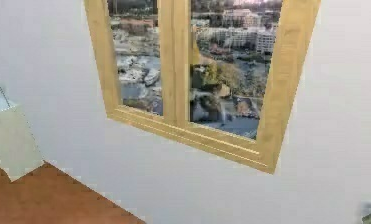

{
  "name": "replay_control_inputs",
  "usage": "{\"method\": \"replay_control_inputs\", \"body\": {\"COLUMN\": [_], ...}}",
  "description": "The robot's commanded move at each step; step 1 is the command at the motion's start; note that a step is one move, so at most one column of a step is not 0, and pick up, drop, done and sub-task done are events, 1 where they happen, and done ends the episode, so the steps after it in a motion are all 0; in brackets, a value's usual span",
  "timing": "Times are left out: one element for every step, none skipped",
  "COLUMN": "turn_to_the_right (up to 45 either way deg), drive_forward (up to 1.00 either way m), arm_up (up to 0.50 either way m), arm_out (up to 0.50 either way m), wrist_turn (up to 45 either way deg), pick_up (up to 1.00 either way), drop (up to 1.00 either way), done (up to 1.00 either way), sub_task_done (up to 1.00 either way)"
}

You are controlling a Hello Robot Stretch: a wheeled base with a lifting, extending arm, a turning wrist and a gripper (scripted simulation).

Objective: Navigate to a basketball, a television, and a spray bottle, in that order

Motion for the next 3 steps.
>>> {"method": "replay_control_inputs", "body": {"turn_to_the_right": [-45.0,-12.0,0.0], "drive_forward": [0.0,0.0,0.25], "arm_up": [0.0,0.0,0.0], "arm_out": [0.0,0.0,0.0], "wrist_turn": [0.0,0.0,0.0], "pick_up": [0.0,0.0,0.0], "drop": [0.0,0.0,0.0], "done": [0.0,0.0,0.0], "sub_task_done": [0.0,0.0,0.0]}}
